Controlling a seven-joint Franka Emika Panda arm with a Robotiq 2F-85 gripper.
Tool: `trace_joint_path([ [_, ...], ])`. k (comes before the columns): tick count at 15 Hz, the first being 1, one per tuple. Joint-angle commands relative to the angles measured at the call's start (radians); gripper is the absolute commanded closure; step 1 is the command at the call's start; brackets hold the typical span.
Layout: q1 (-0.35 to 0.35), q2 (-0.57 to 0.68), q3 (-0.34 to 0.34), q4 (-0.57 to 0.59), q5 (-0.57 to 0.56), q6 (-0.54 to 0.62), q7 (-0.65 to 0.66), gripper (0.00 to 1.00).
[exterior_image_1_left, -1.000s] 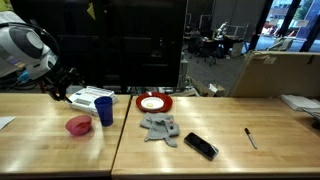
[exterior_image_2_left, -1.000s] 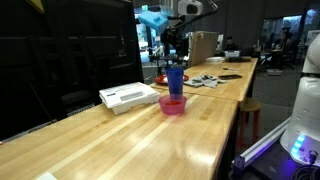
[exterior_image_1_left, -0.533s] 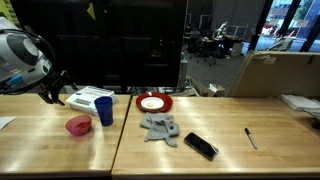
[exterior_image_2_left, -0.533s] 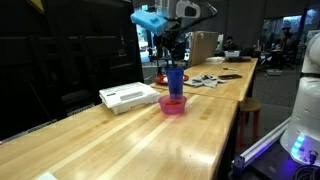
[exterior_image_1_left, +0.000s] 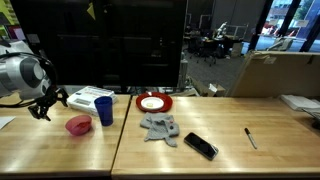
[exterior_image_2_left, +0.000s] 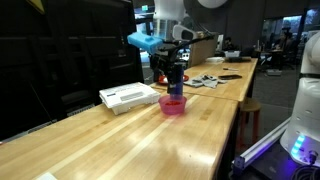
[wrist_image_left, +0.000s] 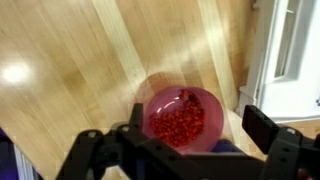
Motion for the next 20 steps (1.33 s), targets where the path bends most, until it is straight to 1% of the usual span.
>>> trace_joint_path([
  [1, 0.046, 0.042, -0.011, -0.004, 0.103, 0.021, 0.002, 0.00],
  [4, 0.058, 0.060, -0.014, 0.001, 0.143, 0.005, 0.000, 0.00],
  [6, 0.056, 0.055, -0.012, -0.002, 0.152, -0.023, 0.020, 0.00],
  [7, 0.051, 0.048, -0.009, -0.001, 0.148, -0.062, 0.048, 0.00],
  [8, 0.027, 0.027, 0.011, 0.000, 0.099, -0.145, 0.145, 0.00],
  [11, 0.034, 0.002, 0.003, -0.003, 0.105, -0.281, 0.270, 0.00],
  [12, -0.089, -0.053, 0.090, -0.028, 0.179, -0.318, 0.198, 0.00],
  [13, -0.096, -0.050, 0.095, -0.024, 0.189, -0.340, 0.207, 0.00],
  [17, -0.217, -0.080, 0.188, -0.015, 0.220, -0.395, 0.201, 0.00],
  [19, -0.263, -0.091, 0.226, -0.015, 0.217, -0.394, 0.201, 0.00],
  [20, -0.274, -0.091, 0.239, -0.016, 0.211, -0.375, 0.201, 0.00],
])
